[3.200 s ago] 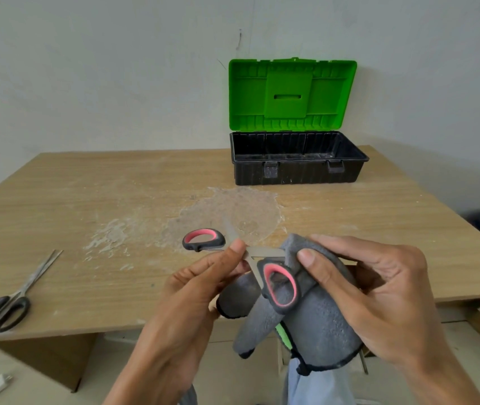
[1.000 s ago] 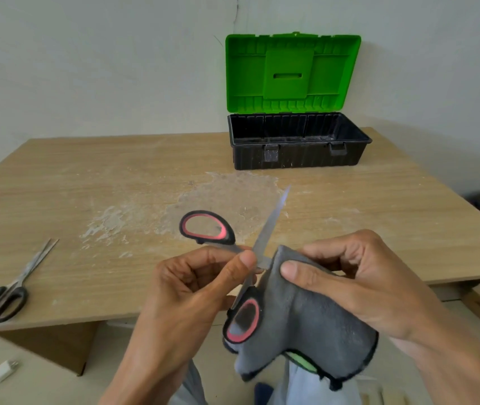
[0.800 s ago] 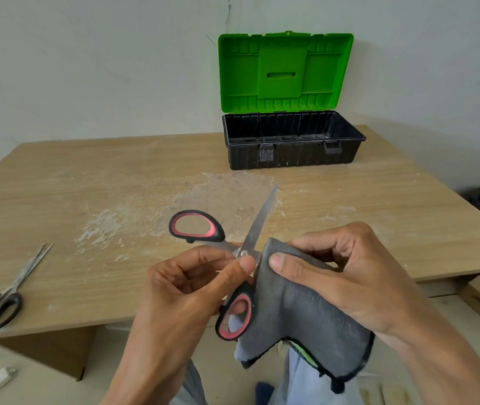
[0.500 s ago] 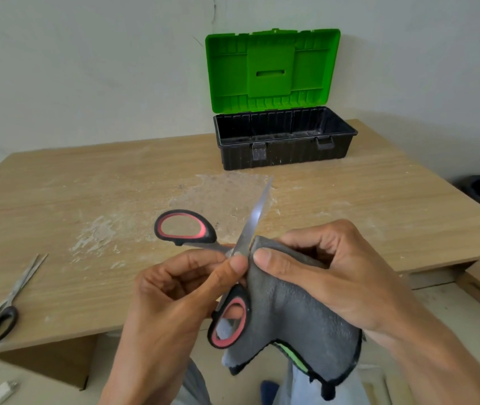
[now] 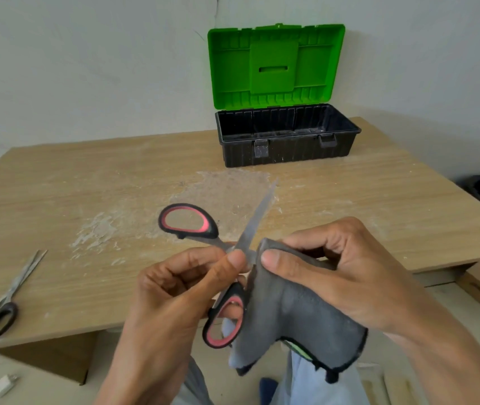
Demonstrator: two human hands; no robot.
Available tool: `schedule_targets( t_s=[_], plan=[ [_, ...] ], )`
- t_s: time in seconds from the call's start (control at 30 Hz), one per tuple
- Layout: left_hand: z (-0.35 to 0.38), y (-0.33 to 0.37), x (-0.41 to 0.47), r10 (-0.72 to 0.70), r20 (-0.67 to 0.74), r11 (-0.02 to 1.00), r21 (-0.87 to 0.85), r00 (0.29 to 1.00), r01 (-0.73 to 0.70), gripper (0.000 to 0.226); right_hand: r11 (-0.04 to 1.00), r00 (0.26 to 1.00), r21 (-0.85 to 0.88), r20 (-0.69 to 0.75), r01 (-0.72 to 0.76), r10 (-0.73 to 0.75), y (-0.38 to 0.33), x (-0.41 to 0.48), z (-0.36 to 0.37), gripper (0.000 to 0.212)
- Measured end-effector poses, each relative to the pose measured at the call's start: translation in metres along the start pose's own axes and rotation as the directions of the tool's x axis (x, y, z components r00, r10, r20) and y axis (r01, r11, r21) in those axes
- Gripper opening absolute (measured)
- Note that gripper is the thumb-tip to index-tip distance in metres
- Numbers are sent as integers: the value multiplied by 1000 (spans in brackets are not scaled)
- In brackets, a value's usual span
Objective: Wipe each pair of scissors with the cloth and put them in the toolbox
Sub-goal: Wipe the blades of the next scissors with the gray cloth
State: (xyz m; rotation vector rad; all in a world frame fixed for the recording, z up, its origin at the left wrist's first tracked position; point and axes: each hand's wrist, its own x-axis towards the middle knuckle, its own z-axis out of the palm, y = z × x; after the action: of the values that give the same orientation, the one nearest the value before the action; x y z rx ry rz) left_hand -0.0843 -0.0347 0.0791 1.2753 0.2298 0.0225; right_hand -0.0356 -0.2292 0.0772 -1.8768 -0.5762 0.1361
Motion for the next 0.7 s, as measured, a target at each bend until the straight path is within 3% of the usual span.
schedule_targets(
  t_s=[0.23, 0.4, 0.57, 0.7],
  plan=[
    [-8, 9, -2, -85, 9, 995, -58, 996, 85, 20, 972, 996, 220, -19, -76, 82, -1, -7, -14, 19],
    [-7, 9, -2, -77, 15, 994, -73, 997, 78, 20, 965, 991, 238, -52, -110, 125, -6, -10, -15, 23],
    [-1, 1, -3, 39, -6, 999, -3, 999, -39, 25, 964, 992, 247, -51, -97, 112, -3, -8, -3, 30],
    [-4, 1, -2, 48, -51, 999, -13, 998, -49, 25, 968, 995, 240, -49, -70, 84, 0, -4, 2, 25]
  ],
)
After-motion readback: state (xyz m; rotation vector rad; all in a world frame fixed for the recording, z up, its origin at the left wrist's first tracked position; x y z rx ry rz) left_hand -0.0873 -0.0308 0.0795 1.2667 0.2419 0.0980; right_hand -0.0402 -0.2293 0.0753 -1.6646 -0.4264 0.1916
